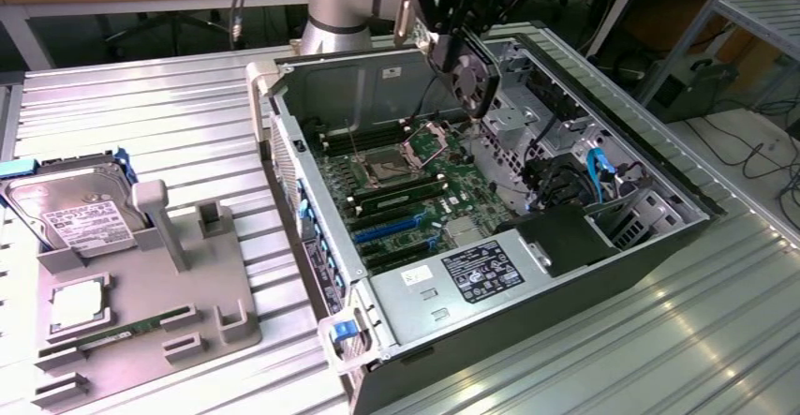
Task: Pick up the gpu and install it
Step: 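Pick up the gpu and move the gpu toward the slot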
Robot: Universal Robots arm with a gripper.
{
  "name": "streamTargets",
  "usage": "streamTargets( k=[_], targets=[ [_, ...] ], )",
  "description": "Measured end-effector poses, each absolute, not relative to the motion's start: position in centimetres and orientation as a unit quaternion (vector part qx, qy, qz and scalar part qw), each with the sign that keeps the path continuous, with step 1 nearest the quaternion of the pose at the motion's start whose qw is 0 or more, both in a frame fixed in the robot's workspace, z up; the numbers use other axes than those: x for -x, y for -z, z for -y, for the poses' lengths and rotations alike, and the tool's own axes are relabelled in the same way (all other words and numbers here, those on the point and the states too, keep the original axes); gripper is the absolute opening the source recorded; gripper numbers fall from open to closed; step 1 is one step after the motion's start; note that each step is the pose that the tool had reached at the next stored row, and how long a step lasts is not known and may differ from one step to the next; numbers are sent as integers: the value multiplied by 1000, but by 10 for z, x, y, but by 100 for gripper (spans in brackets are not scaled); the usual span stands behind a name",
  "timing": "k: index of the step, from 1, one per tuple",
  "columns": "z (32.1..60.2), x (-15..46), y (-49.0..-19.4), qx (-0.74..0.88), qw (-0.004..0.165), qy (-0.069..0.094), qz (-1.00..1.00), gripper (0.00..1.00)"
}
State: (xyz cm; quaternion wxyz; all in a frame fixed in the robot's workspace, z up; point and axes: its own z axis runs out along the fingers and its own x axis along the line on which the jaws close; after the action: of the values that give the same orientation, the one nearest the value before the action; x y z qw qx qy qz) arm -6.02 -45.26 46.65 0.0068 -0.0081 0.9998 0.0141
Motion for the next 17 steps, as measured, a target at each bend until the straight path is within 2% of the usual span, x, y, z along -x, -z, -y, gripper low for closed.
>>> streamTargets(
  k=[17],
  targets=[
    [453,35,-466,8,7,-14,-1000,27]
  ],
)
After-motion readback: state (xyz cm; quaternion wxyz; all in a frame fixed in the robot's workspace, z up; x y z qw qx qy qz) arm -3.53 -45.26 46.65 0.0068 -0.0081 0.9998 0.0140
